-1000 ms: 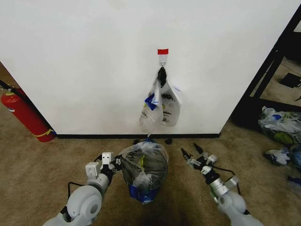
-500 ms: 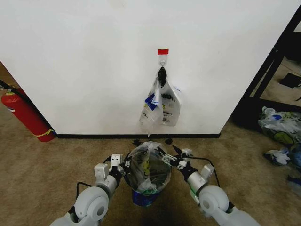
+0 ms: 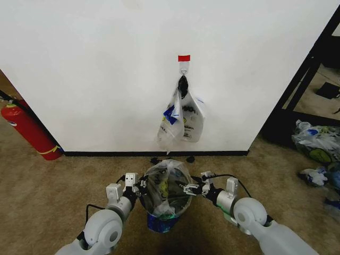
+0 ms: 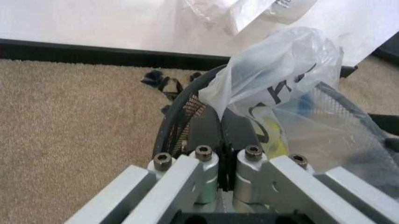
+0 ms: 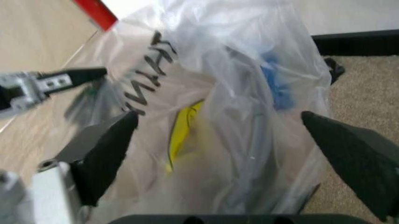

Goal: Pick up the garbage bag from the wall and place it over the trash bin.

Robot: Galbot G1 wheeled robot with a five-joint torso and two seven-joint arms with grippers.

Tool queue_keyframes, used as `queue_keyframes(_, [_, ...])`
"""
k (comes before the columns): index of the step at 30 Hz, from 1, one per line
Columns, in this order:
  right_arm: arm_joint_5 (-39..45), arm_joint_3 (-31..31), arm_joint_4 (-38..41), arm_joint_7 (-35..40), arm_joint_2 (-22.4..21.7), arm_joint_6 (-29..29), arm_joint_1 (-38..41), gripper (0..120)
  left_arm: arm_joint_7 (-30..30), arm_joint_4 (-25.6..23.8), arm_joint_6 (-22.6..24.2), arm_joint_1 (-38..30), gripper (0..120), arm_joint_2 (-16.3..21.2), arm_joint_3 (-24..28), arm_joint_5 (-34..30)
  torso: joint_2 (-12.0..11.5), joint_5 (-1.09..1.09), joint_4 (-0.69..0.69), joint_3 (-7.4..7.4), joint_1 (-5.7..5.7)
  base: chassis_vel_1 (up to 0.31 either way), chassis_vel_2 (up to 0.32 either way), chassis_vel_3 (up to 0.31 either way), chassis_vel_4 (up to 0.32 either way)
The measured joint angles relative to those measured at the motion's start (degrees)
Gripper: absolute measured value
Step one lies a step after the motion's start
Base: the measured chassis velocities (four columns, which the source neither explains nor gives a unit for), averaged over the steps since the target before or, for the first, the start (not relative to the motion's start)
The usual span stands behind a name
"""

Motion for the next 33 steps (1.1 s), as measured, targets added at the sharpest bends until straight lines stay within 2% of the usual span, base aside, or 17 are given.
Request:
queue_keyframes(4, [-1.0, -0.1, -1.8, -0.5, 0.3, -0.3, 0.6, 81, 0.0, 0.0, 0.0, 0.0, 0, 0.3, 0.0, 0.0, 0.0, 0.0, 0.0, 0.0, 0.01, 0.0, 0.0, 0.0, 0.0])
queue_keyframes(6, [-1.9, -0.1, -2.5, -0.8, 0.1, -0.7, 0.7, 70, -0.1, 0.0, -0.1, 0.0, 0, 0.3, 0.0, 0.0, 0.0, 0.0, -0.01, 0.0, 0.0, 0.0, 0.0, 0.0, 0.0])
queue_keyframes(8, [-2.1, -0.1, -2.7, -1.0, 0.1, -0.9, 0.7, 67, -0.1, 0.0, -0.1, 0.0, 0, 0.3, 0.0, 0.0, 0.0, 0.0, -0.01, 0.0, 0.0, 0.0, 0.0, 0.0, 0.0])
queue_keyframes(13, [-2.6, -0.1, -2.7, -2.1, 0.0, -2.2, 0.6, 46, -0.1, 0.1, -0.2, 0.1, 0, 0.2, 0.0, 0.4, 0.0, 0.0, -0.01, 0.0, 0.0, 0.0, 0.0, 0.0, 0.0])
queue_keyframes(15, [-2.6, -0.1, -2.7, -2.2, 0.0, -2.3, 0.6, 44, -0.1, 0.1, -0.3, 0.1, 0, 0.2, 0.1, 0.4, 0.0, 0.0, -0.01, 0.0, 0.0, 0.0, 0.0, 0.0, 0.0])
queue_keyframes(16, [-2.5, -0.2, -2.7, -2.4, 0.1, -2.7, 0.6, 36, -0.1, 0.1, -0.3, 0.1, 0, 0.1, 0.1, 0.6, 0.0, -0.01, -0.02, 0.0, 0.0, 0.0, 0.0, 0.0, 0.0])
queue_keyframes(18, [-2.1, -0.3, -2.7, -2.0, 0.4, -2.9, 0.7, 30, -0.1, -0.2, -0.3, 0.3, 0, 0.0, 0.2, 0.8, 0.0, -0.02, -0.02, 0.0, 0.0, 0.0, 0.0, 0.0, 0.0])
queue_keyframes(21, [-1.0, -1.1, -1.9, 1.3, 1.2, -3.0, 0.6, 16, 0.1, -0.9, -0.4, 0.9, 0, -0.2, 0.5, 1.5, 0.0, 0.0, 0.0, 0.0, 0.0, 0.0, 0.0, 0.0, 0.0])
queue_keyframes(23, [-0.9, -1.1, -1.8, 1.6, 1.2, -3.0, 0.5, 16, 0.1, -0.9, -0.4, 1.0, 0, -0.2, 0.5, 1.6, 0.0, 0.0, 0.0, 0.0, 0.0, 0.0, 0.0, 0.0, 0.0])
queue_keyframes(24, [-0.1, -1.7, -1.0, 4.4, 1.6, -2.8, 0.2, 8, 0.2, -1.3, -0.7, 1.3, 0, -0.5, 0.6, 2.3, 0.0, -0.01, 0.0, 0.0, 0.0, 0.0, 0.0, 0.0, 0.0])
queue_keyframes(26, [0.5, -2.3, 0.0, 8.0, 2.0, -2.0, -0.3, 3, 0.2, -1.6, -1.1, 1.8, 0, -0.8, 0.8, 3.2, 0.0, 0.0, 0.0, 0.0, 0.0, 0.0, 0.0, 0.0, 0.0])
queue_keyframes(27, [0.8, -3.2, 1.0, 12.7, 2.4, -0.2, -0.9, 1, 0.4, -2.2, -1.6, 2.4, 0, -1.2, 0.9, 4.8, 0.0, 0.0, -0.01, 0.0, 0.0, 0.0, 0.0, 0.0, 0.0])
queue_keyframes(33, [1.2, -5.9, 5.6, 26.3, 3.5, 6.9, -2.6, 1, 1.4, -5.5, -2.9, 5.0, 0, -2.1, 1.0, 9.1, 0.0, -0.01, 0.0, 0.0, 0.0, 0.0, 0.0, 0.0, 0.0])
